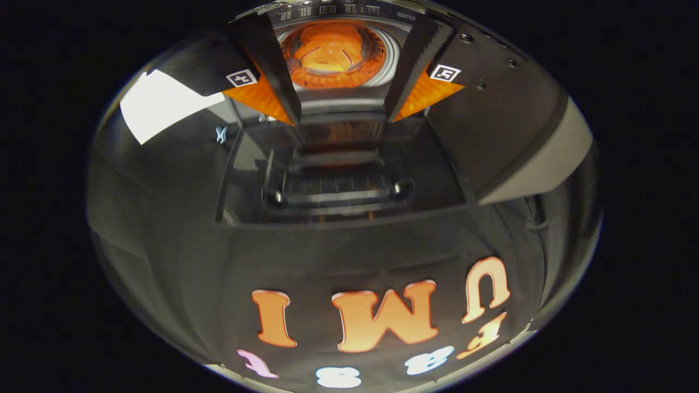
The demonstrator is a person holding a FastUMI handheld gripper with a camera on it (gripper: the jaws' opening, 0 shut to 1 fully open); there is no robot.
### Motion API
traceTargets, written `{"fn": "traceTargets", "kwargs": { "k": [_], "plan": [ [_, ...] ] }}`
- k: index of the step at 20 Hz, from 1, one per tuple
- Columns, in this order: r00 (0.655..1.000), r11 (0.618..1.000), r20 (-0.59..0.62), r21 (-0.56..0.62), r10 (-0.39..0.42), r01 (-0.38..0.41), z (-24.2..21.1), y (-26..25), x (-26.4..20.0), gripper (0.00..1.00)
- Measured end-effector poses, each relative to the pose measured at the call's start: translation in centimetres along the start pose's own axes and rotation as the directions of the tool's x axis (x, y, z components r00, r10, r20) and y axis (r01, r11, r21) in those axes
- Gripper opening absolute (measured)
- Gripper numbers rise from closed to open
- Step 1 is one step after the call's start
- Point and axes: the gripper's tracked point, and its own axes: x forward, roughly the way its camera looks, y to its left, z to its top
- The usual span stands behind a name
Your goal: Put the clothes into the washing machine and then close the washing machine lid.
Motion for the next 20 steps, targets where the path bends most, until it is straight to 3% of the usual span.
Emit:
{"fn": "traceTargets", "kwargs": {
  "k": [4, 9, 13, 20],
  "plan": [
    [0.992, 0.998, 0.114, 0.012, 0.055, -0.056, 8.2, 2.1, 0.8, 0.99],
    [0.983, 0.997, 0.172, 0.022, 0.063, -0.068, 14.4, 2.4, 4.7, 0.99],
    [0.989, 0.999, 0.14, -0.014, 0.051, -0.05, 15.3, 2.3, 8.8, 0.99],
    [0.999, 1.0, 0.039, -0.026, 0.016, -0.015, 13.1, 1.6, 14.1, 0.99]
  ]
}}
